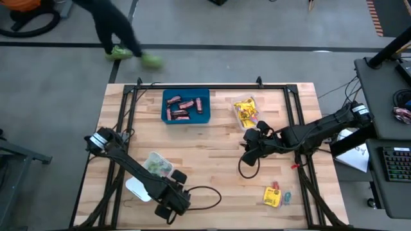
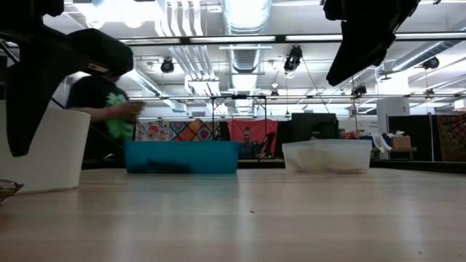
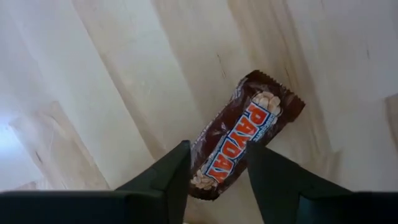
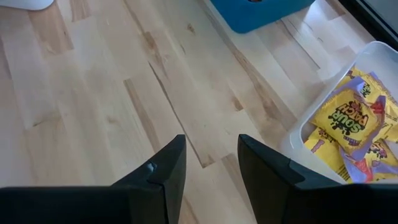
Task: Sort candy
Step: Put the brown chocolate into the blue bin
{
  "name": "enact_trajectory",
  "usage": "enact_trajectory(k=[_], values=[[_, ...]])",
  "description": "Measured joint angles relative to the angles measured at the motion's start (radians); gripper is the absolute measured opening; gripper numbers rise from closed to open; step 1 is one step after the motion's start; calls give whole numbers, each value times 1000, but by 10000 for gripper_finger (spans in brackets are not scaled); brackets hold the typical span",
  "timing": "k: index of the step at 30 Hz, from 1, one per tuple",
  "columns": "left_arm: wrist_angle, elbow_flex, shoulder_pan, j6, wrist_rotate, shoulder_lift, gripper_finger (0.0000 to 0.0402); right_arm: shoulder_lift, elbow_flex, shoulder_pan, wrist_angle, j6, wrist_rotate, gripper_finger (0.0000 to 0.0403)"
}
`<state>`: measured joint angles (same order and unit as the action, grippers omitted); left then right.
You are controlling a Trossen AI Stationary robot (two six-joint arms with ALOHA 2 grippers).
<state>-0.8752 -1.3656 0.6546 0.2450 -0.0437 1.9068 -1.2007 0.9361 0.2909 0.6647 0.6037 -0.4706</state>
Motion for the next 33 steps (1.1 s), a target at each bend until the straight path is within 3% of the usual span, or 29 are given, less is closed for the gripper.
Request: enact_trajectory(k=[5,12,16,33], values=[[29,4,2,-100,0,18,198,0,-1,0,-3,0,0,137],[30,5,5,-117,12,27,263,0,-1,6,-10,14,7,141],[8,5,15,-79,57,27,266,0,-2,18,-15,15,7,140],[173,128,13,-109,29,24,243,0,-2,41,-28,33,7,137]])
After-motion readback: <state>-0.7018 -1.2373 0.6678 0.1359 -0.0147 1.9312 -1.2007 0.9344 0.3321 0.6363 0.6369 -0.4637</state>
